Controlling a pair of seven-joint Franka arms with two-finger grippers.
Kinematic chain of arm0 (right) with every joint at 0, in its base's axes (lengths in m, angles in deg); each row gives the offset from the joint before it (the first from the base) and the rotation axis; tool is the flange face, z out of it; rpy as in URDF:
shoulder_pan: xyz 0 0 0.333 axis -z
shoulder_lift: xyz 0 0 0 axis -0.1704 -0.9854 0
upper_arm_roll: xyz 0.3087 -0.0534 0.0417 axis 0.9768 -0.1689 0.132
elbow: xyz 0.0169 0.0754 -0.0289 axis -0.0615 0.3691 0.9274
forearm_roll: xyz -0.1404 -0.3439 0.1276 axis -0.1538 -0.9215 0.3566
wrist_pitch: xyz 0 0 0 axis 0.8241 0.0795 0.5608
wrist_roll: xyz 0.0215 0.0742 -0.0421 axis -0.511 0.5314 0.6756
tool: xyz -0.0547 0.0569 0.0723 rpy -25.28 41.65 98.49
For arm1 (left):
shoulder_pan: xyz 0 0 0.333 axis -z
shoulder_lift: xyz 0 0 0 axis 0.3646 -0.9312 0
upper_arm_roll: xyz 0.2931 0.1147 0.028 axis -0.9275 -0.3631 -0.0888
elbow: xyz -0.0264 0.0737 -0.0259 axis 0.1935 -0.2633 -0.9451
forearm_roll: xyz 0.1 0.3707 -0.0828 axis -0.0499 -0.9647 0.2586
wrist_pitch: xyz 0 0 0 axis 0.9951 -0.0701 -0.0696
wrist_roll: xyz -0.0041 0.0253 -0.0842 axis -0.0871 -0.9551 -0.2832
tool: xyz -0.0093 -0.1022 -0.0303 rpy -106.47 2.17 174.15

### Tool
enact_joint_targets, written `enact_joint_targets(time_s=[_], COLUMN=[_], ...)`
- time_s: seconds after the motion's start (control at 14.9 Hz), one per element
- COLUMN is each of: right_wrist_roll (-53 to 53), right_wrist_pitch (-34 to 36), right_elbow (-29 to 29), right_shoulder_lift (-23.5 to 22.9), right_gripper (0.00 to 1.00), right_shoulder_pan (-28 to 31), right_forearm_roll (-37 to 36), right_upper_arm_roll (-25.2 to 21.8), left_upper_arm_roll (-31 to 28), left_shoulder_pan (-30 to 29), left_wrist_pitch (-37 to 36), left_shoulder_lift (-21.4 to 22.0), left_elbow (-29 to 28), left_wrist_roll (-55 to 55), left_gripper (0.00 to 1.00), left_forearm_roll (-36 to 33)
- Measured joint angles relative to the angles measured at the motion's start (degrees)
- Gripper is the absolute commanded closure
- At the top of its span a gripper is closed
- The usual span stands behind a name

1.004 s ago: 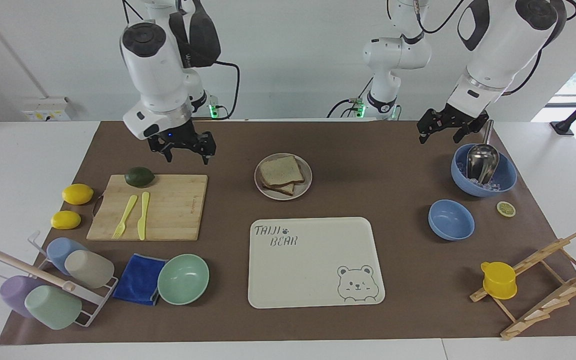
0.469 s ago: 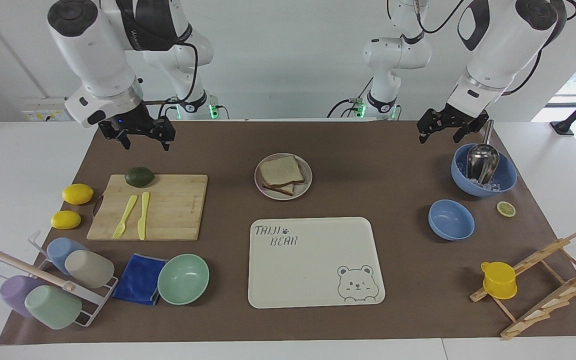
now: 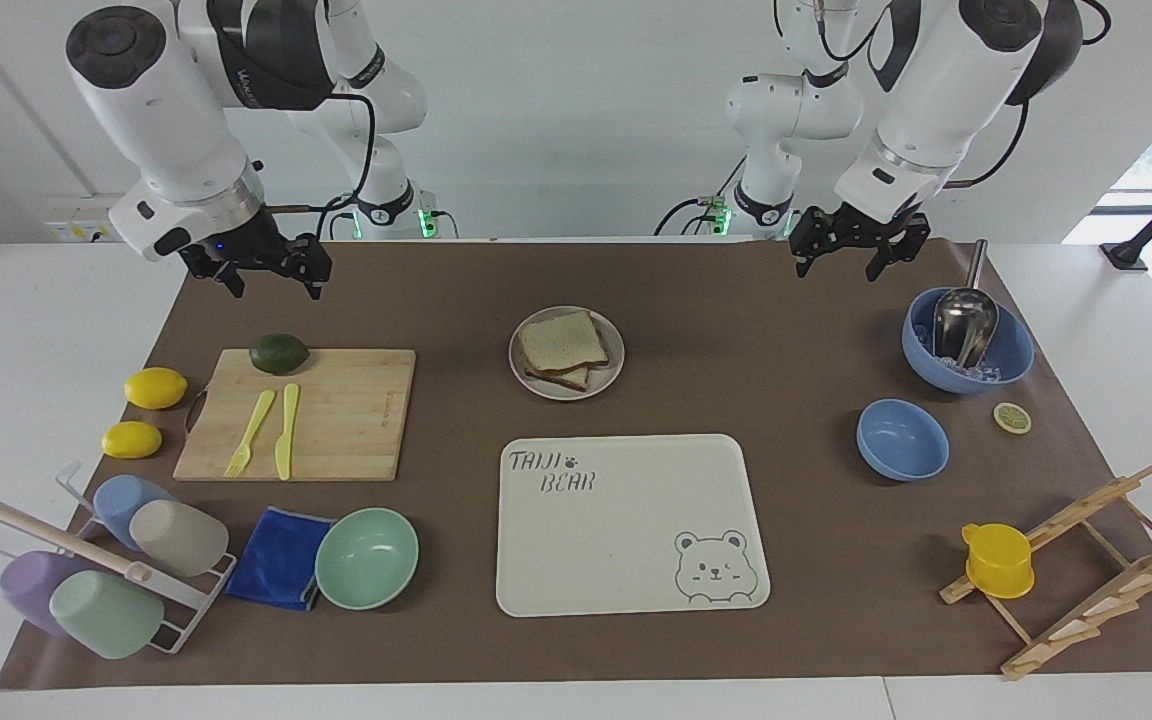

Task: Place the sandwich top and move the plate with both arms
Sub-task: 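Reach the left gripper to the rim of the white plate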

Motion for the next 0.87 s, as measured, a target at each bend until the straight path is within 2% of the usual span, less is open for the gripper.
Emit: enact_joint_targets(time_s=[0.2,0.54,0.67,0.87], right_wrist_roll=[-0.02,-0.03,-0.03,-0.03], right_wrist_pitch=[0.34,2.01,2.02,1.67], right_elbow=[0.54,1.51,2.34,2.81], right_shoulder_lift=[0.41,2.08,2.84,3.09], right_gripper=[0.00,0.00,0.00,0.00], right_shoulder_pan=[0.01,-0.05,-0.05,-0.03], right_forearm_roll=[0.00,0.00,0.00,0.00], right_upper_arm_roll=[-0.92,-1.03,-1.04,-1.43], left_upper_arm_roll=[0.16,0.23,0.23,0.32], left_shoulder_pan=[3.61,9.44,12.12,17.14], left_wrist_pitch=[4.00,14.18,19.55,28.52], left_shoulder_lift=[1.95,1.82,0.20,-4.88], left_elbow=[-6.86,-15.44,-18.42,-20.95], left_wrist_roll=[-1.94,-8.13,-10.76,-16.43], left_gripper=[0.00,0.00,0.00,0.00], left_forearm_roll=[2.56,3.44,3.52,3.55])
